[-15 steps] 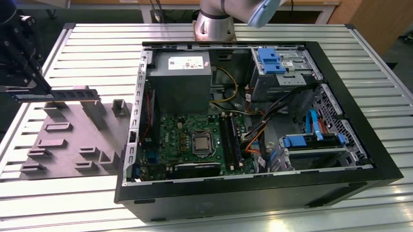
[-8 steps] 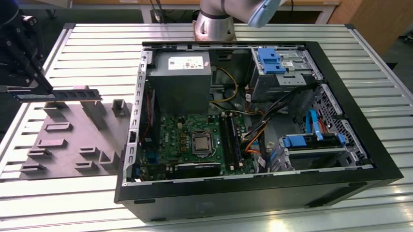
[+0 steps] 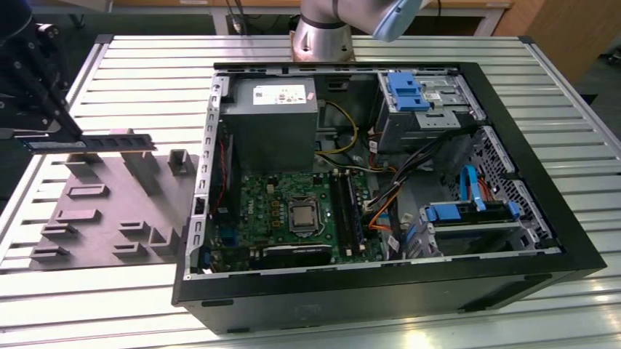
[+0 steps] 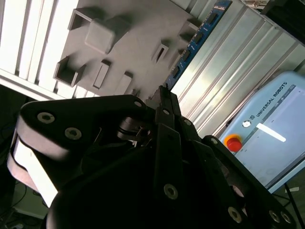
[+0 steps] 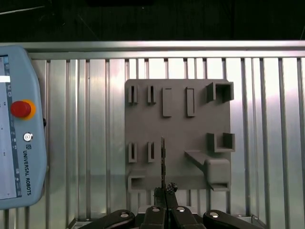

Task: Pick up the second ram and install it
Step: 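Pick up the second ram and move it above second insertion slot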

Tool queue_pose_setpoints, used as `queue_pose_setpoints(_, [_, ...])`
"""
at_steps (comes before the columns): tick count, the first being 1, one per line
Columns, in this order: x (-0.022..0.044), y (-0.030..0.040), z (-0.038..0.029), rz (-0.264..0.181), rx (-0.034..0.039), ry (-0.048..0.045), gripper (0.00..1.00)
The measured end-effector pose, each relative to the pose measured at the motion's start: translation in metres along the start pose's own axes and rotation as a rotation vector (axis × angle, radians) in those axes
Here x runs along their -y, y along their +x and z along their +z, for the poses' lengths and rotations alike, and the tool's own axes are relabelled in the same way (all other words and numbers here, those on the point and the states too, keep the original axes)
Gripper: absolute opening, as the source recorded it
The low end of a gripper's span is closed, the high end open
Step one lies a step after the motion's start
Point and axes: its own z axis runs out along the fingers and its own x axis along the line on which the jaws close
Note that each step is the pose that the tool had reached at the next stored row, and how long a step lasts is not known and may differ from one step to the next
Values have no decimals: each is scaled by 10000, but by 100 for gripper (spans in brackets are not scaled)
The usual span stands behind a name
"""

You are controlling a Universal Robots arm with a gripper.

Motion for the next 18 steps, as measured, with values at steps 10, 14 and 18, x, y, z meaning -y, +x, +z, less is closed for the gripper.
queue_pose_setpoints(10, [51, -2, -2, 0, 0, 0, 12])
queue_pose_setpoints(14, [78, -2, -2, 0, 1, 1, 12])
queue_pose_setpoints(18, [112, -3, -3, 0, 1, 0, 12])
